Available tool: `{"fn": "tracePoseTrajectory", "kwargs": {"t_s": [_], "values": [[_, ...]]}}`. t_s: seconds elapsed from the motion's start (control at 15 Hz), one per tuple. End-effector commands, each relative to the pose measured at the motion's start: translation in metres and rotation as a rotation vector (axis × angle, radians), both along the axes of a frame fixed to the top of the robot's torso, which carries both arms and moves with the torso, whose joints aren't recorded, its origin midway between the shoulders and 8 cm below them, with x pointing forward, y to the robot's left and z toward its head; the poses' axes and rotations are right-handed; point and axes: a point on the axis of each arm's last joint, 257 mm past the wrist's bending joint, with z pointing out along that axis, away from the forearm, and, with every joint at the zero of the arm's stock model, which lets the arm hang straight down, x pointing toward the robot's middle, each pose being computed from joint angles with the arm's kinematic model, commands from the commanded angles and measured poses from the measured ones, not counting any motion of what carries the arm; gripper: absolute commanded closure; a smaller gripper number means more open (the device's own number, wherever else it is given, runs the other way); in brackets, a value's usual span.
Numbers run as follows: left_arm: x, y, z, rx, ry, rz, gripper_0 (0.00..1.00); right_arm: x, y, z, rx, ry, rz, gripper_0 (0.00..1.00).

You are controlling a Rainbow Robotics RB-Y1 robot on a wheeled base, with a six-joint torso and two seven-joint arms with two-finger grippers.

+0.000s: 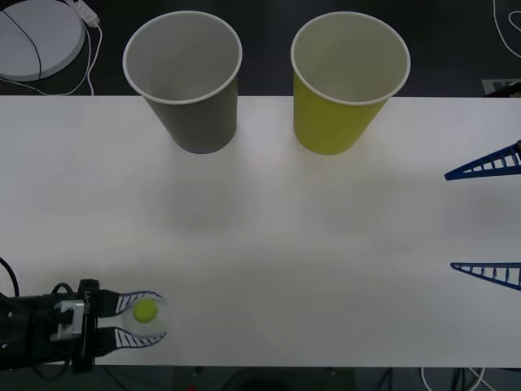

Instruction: Put the can into the green bin and the plastic bottle into the gray bin

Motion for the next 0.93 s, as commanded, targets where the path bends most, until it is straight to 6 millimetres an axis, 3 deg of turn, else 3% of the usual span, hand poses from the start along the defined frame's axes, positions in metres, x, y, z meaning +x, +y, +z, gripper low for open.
{"fn": "tracePoseTrajectory", "kwargs": {"t_s": [0.07,0.47,0.93], "values": [[0.004,0.003,0.012,0.004,-0.001,0.010,1.00,0.000,0.000,0.000,0.000,0.000,0.000,0.00],[0.017,0.014,0.033,0.003,-0.003,0.083,1.00,0.000,0.000,0.000,0.000,0.000,0.000,0.00],[0.027,0.012,0.066,0.033,0.002,0.255,1.00,0.000,0.000,0.000,0.000,0.000,0.000,0.00]]}}
